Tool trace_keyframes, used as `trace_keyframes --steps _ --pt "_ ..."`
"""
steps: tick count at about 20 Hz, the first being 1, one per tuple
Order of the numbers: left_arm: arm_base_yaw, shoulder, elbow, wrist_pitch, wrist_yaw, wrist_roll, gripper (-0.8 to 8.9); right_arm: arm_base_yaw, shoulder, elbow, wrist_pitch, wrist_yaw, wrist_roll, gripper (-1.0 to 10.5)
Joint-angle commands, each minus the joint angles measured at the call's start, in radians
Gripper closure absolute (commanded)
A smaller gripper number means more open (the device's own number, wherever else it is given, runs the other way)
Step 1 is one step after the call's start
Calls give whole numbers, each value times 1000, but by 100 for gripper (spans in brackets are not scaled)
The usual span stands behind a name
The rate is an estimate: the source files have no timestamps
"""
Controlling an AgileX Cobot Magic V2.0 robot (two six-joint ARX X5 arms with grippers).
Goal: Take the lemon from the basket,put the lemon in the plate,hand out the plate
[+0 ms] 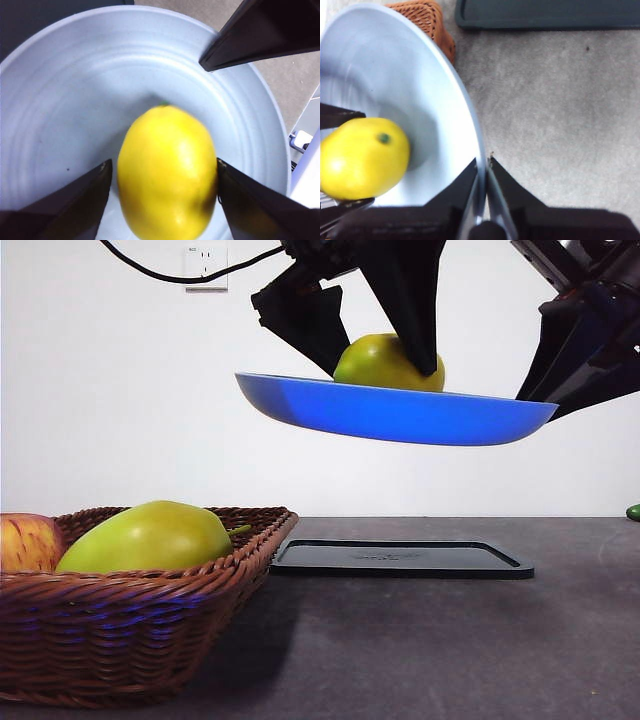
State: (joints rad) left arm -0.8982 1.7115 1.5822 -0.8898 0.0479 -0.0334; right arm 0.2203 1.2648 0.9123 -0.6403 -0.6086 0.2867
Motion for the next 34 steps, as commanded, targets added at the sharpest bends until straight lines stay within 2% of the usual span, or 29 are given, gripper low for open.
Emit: trace_keyframes --steps 1,7,10,18,22,27,29,30,34 --pt "-6 -6 24 0 4 -13 460 -6 9 15 9 21 39 944" --pt "2 -158 24 -56 3 -18 462 -79 79 94 -45 66 28 944" --pt "2 -278 24 -116 2 -18 464 -118 203 205 -108 69 -13 944" --pt "2 -545 24 -205 4 -44 464 -143 573 527 -125 121 -19 944" --pt "2 -592 24 -207 3 -53 464 -143 735 652 -110 121 -18 944" --pt "2 -591 24 -210 -7 -53 464 -152 816 669 -48 122 -7 944" --pt "2 -591 24 -211 -31 -53 464 -155 819 669 -48 168 -8 943" --pt "2 -591 24 -211 -43 -53 464 -155 819 669 -48 193 -8 923" --pt "2 -591 24 -211 -48 -53 464 -157 819 669 -48 196 -16 758"
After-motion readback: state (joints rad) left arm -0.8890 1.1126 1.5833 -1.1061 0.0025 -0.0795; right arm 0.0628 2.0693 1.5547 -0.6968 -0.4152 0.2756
